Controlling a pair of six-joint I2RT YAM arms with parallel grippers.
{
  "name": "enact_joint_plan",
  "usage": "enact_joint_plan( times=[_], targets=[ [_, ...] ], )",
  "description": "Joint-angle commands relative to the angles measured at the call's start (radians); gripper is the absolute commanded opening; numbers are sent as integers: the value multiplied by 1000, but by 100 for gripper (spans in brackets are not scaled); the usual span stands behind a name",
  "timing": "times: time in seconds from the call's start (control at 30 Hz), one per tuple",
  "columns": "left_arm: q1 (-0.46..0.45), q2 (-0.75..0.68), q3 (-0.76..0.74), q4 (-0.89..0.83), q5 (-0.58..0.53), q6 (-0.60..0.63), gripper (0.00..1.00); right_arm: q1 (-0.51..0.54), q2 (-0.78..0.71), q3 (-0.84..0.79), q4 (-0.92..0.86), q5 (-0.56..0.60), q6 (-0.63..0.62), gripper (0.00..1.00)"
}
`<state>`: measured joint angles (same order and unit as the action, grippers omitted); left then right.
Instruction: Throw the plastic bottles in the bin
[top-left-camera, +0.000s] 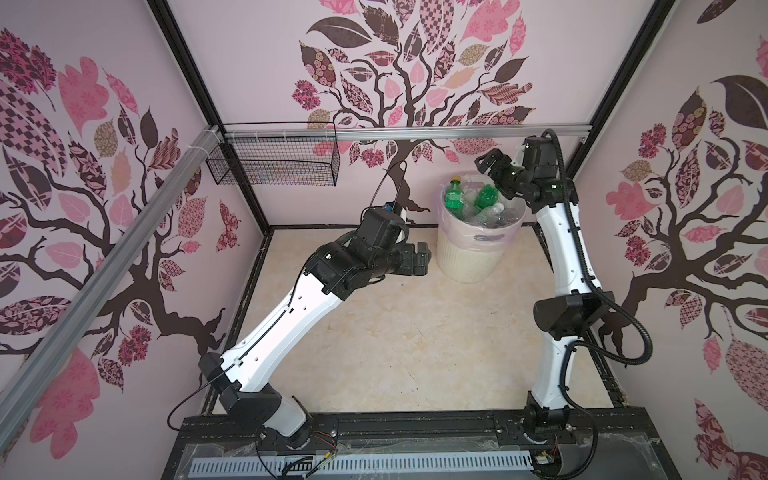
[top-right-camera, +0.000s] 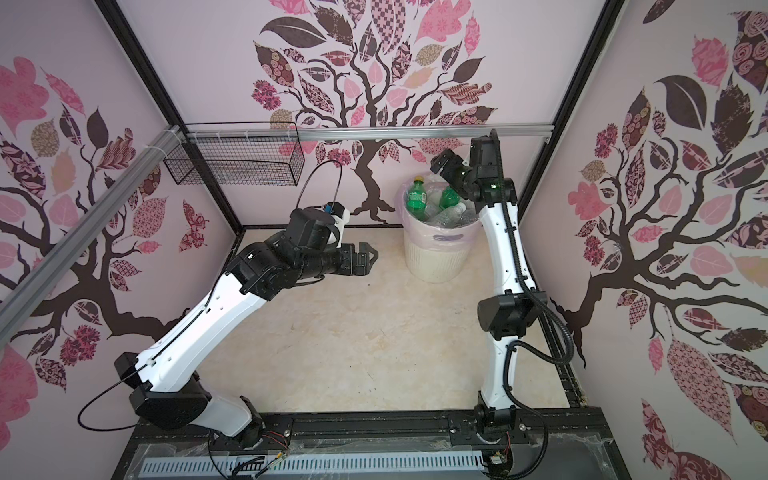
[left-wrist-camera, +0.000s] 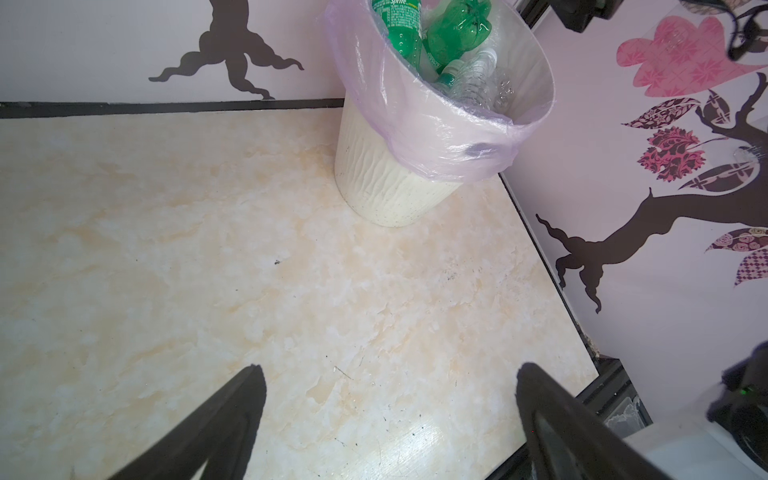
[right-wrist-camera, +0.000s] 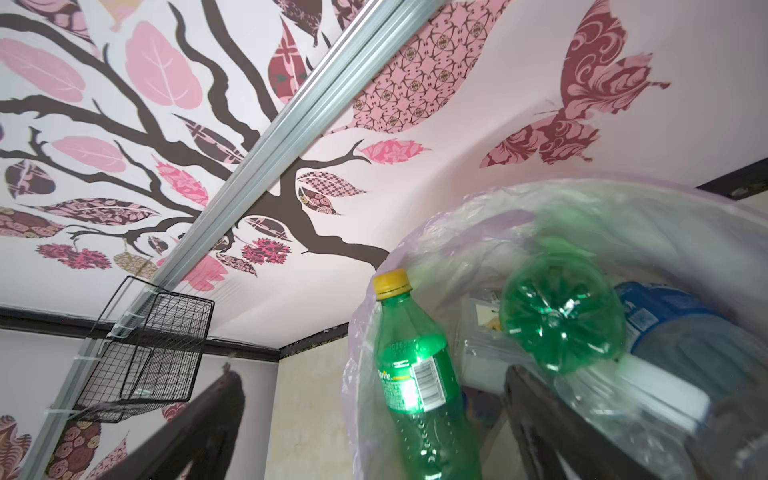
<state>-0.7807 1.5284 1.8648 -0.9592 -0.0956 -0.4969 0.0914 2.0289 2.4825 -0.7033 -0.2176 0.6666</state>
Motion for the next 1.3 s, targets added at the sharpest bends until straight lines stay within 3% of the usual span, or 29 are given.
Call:
enact_joint_plan(
  times=[0.0, 0.2, 0.43, 0.6, 0.8, 0.93, 1.07, 1.27],
  targets=[
    [-2, 2, 1, 20, 0, 1, 97, 2, -145, -29, 61, 16, -6, 100],
    [-2, 4, 1, 18, -4, -14, 97, 2, -163, -8, -21, 8, -39, 100],
    [56, -7, -29, 32, -106, -17, 97, 2, -232, -95, -124, 79, -129, 100],
    [136, -66, -128, 113, -259, 18, 97, 2, -348, -290, -120, 176, -165, 100],
    [263, -210, -420, 432, -425, 91, 97, 2, -451, -493, -120, 227, -191, 100],
    [382, -235, -557, 571, -461, 128, 97, 5, -521, -658, -83, 296, -197, 100],
    [460, -234, -679, 640, -541, 201, 97, 12, -637, -932, 63, 377, -229, 100],
    [619, -236, -846, 623, -551, 138, 97, 32, -825, -1342, 321, 442, -327, 100]
  ],
)
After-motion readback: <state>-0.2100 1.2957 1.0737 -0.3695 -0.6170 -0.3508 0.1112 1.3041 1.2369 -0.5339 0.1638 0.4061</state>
